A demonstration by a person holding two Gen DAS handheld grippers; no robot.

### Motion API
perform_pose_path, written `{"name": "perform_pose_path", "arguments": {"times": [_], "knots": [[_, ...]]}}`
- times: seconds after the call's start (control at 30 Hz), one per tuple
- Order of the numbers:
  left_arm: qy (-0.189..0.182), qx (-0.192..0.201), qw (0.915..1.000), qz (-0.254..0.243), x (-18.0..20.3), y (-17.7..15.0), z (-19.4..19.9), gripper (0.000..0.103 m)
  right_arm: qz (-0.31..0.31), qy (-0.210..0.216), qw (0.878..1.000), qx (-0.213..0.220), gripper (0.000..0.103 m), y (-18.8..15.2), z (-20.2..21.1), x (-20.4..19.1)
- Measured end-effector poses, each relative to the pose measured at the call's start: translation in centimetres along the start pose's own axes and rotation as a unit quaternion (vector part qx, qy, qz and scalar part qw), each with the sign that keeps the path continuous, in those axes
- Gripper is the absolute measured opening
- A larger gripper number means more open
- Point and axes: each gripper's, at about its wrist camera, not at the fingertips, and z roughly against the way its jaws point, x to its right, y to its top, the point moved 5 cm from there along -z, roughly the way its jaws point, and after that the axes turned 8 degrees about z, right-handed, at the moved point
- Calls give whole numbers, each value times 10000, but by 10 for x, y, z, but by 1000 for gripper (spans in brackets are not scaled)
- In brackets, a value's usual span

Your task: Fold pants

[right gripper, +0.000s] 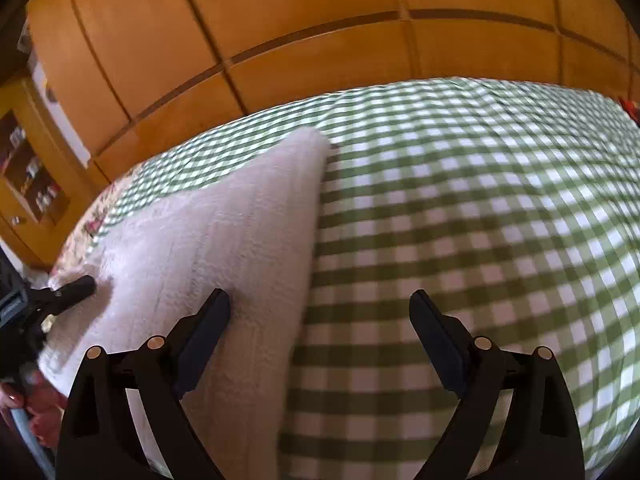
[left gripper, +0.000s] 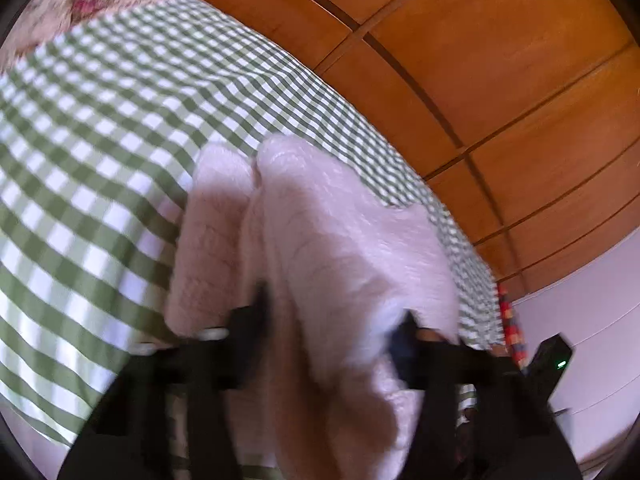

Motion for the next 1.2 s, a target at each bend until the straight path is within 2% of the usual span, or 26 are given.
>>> {"name": "perform_pose_path", "arguments": {"times": [0.03, 0.13, 0.2, 0.27, 0.37, 0.47, 0.53, 0.57, 0.67, 0.73, 0.83, 0.9, 1.0, 1.03, 1.2], "knots": [[20, 44, 10000, -61, -2, 5, 4, 23, 193, -58, 9998, -16, 90, 2, -3, -8], [-166, 289, 9993, -154, -8, 17, 27, 19, 771, -181, 9968, -62, 90, 6, -4, -33], [-156, 403, 9990, -140, -18, 26, 34, 19, 1015, -22, 9948, -109, 90, 4, -5, -49], [1, 465, 9989, -72, -36, 27, 35, 18, 1198, 195, 9922, -268, 90, -4, -10, -67], [310, 407, 9987, 12, -62, 15, 24, 19, 1631, -153, 9864, -153, 91, -12, -15, -83], [465, 645, 9964, -279, -64, 4, 28, 33, 1641, -218, 9862, -88, 95, -12, -16, -81], [380, 680, 9968, -199, -65, 4, 32, 50, 1432, -80, 9896, -91, 96, -13, -15, -72], [339, 709, 9969, -89, -66, 5, 34, 55, 1264, 7, 9920, -60, 96, -13, -11, -67], [235, 846, 9961, 50, -65, -1, 45, 62, 682, 273, 9972, 118, 96, -10, 10, -43], [256, 978, 9949, -58, -60, -9, 53, 73, 568, 280, 9977, 223, 96, -10, 22, -31], [249, 1129, 9924, -426, -43, -24, 61, 83, 496, 162, 9983, 239, 96, -15, 34, -13], [525, 1055, 9902, -746, -37, -33, 54, 83, 530, 220, 9983, 106, 96, -22, 32, -10], [1466, 763, 9792, -1177, -46, -42, 30, 83, 953, 81, 9947, -366, 96, -40, 17, -15], [1486, 694, 9803, -1102, -52, -44, 28, 83, 1072, 51, 9932, -446, 96, -46, 14, -17], [1262, 767, 9852, -873, -52, -39, 42, 83, 893, 258, 9950, -354, 96, -47, 25, -11]]}}
